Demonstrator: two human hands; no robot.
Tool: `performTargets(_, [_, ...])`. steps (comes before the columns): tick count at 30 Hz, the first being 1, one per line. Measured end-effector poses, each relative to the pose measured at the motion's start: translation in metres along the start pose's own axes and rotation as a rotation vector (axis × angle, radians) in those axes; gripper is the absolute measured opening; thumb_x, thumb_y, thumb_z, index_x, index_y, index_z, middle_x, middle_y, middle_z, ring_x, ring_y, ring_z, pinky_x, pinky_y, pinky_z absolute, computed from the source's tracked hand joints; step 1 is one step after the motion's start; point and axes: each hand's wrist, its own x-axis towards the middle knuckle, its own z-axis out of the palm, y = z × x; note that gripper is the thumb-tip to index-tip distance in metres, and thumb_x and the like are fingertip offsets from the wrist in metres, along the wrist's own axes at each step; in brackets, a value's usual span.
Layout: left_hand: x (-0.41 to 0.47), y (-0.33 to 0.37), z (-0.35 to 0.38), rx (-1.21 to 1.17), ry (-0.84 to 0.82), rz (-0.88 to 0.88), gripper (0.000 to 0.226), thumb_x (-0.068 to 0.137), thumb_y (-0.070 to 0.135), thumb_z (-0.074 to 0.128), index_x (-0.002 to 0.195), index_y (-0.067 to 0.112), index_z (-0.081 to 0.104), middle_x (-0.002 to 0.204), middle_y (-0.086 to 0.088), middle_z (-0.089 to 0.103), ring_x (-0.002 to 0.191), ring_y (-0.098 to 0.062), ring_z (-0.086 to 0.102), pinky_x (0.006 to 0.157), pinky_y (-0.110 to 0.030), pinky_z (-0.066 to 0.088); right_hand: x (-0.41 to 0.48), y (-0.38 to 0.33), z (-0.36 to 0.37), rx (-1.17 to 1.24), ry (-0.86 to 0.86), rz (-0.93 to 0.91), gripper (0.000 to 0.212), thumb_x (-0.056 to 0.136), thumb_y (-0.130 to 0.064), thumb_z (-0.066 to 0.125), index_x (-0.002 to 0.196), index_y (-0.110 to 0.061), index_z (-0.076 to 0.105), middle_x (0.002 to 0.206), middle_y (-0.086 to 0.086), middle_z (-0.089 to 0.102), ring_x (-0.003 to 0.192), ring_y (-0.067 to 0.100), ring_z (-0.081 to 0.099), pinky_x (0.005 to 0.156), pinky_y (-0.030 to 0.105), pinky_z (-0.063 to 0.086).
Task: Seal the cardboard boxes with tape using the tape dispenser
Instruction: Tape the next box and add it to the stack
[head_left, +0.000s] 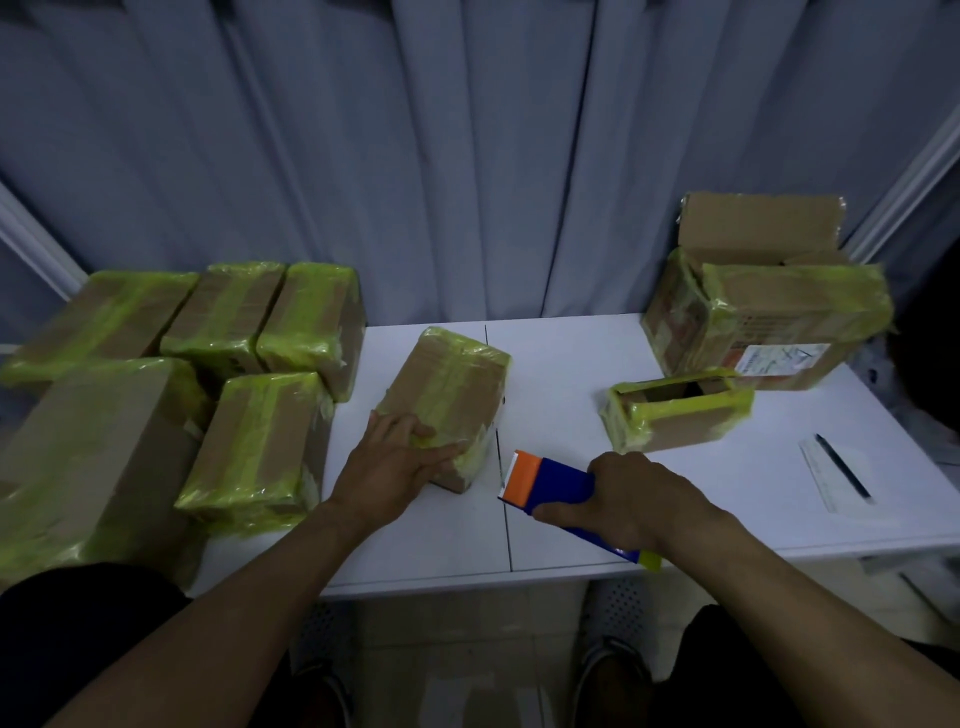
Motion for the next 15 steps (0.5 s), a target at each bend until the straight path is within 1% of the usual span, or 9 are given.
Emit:
performTargets(1, [0.000, 0.001, 0.000, -0.003, -0.001, 0.001, 0.055, 0.094, 0.074, 0.014, 0.133, 0.059, 0.049, 0.132, -0.003, 0.048, 0.128, -0.031, 0.038, 0.100, -0.042, 0.047, 0.002, -0.001, 0.000, -0.015, 0.002, 0.008, 0.080, 0.067, -0.092, 0.059, 0.100, -0.020, 0.055, 0.086, -0.004, 0.056, 0.084, 0.019, 0.064, 0.079, 0.036, 0.057])
performTargets(3, [0.000, -0.001, 0.000, 0.006, 0.031, 0.001, 0.047, 0.095, 0.071, 0.022, 0.131, 0.060, 0.051, 0.125, 0.000, 0.050, 0.121, -0.028, 0.042, 0.097, -0.041, 0.048, 0.006, -0.004, 0.000, -0.061, -0.001, 0.024, 0.077, 0.070, -0.090, 0.061, 0.101, -0.020, 0.053, 0.085, -0.004, 0.052, 0.083, 0.019, 0.062, 0.075, 0.034, 0.053])
performTargets(5, [-0.002, 0.002, 0.000, -0.016, 0.043, -0.052, 0.057, 0.089, 0.077, 0.027, 0.130, 0.050, 0.057, 0.122, 0.006, 0.049, 0.120, -0.023, 0.041, 0.104, -0.044, 0.046, 0.013, -0.008, 0.003, -0.119, -0.012, 0.038, 0.075, 0.072, -0.088, 0.061, 0.101, -0.019, 0.051, 0.089, -0.002, 0.052, 0.084, 0.021, 0.061, 0.074, 0.033, 0.051])
performTargets(6, [-0.002, 0.006, 0.002, -0.025, 0.054, -0.089, 0.065, 0.085, 0.082, 0.028, 0.128, 0.045, 0.059, 0.121, 0.008, 0.049, 0.121, -0.020, 0.041, 0.110, -0.047, 0.040, 0.017, -0.011, 0.004, -0.146, -0.015, 0.043, 0.075, 0.073, -0.088, 0.060, 0.101, -0.019, 0.050, 0.091, 0.000, 0.054, 0.086, 0.021, 0.062, 0.075, 0.033, 0.051])
performTargets(8, [-0.002, 0.017, 0.006, -0.014, 0.111, -0.153, 0.070, 0.079, 0.088, 0.036, 0.120, 0.039, 0.065, 0.117, 0.009, 0.055, 0.121, -0.018, 0.045, 0.121, -0.056, 0.016, 0.026, -0.015, 0.008, -0.188, -0.018, 0.041, 0.074, 0.075, -0.087, 0.059, 0.101, -0.018, 0.051, 0.099, 0.003, 0.061, 0.091, 0.024, 0.066, 0.075, 0.033, 0.050])
performTargets(9, [-0.001, 0.024, 0.008, -0.025, 0.140, -0.182, 0.070, 0.076, 0.087, 0.044, 0.115, 0.034, 0.066, 0.115, 0.007, 0.059, 0.121, -0.020, 0.048, 0.120, -0.060, 0.008, 0.031, -0.018, 0.010, -0.204, -0.019, 0.039, 0.075, 0.075, -0.087, 0.058, 0.102, -0.018, 0.052, 0.104, 0.004, 0.064, 0.095, 0.025, 0.067, 0.075, 0.033, 0.049])
performTargets(10, [-0.001, 0.030, 0.007, -0.062, 0.176, -0.222, 0.071, 0.073, 0.085, 0.052, 0.113, 0.028, 0.066, 0.115, 0.005, 0.061, 0.121, -0.022, 0.050, 0.118, -0.062, 0.007, 0.035, -0.020, 0.011, -0.215, -0.017, 0.040, 0.076, 0.076, -0.087, 0.058, 0.106, -0.017, 0.055, 0.109, 0.005, 0.066, 0.097, 0.025, 0.068, 0.075, 0.033, 0.049])
performTargets(12, [0.001, 0.038, 0.008, -0.142, 0.219, -0.282, 0.075, 0.069, 0.080, 0.062, 0.113, 0.020, 0.065, 0.118, -0.001, 0.063, 0.121, -0.026, 0.051, 0.116, -0.060, 0.013, 0.041, -0.024, 0.013, -0.226, -0.006, 0.050, 0.080, 0.077, -0.086, 0.058, 0.114, -0.015, 0.059, 0.112, 0.005, 0.067, 0.099, 0.025, 0.068, 0.074, 0.032, 0.048])
performTargets(15, [0.004, 0.035, 0.017, -0.209, 0.226, -0.286, 0.081, 0.068, 0.086, 0.051, 0.111, 0.021, 0.071, 0.117, 0.000, 0.063, 0.115, -0.024, 0.052, 0.109, -0.052, 0.038, 0.050, -0.028, 0.015, -0.220, -0.002, 0.060, 0.081, 0.078, -0.086, 0.057, 0.116, -0.014, 0.061, 0.112, 0.005, 0.068, 0.099, 0.024, 0.068, 0.074, 0.032, 0.049])
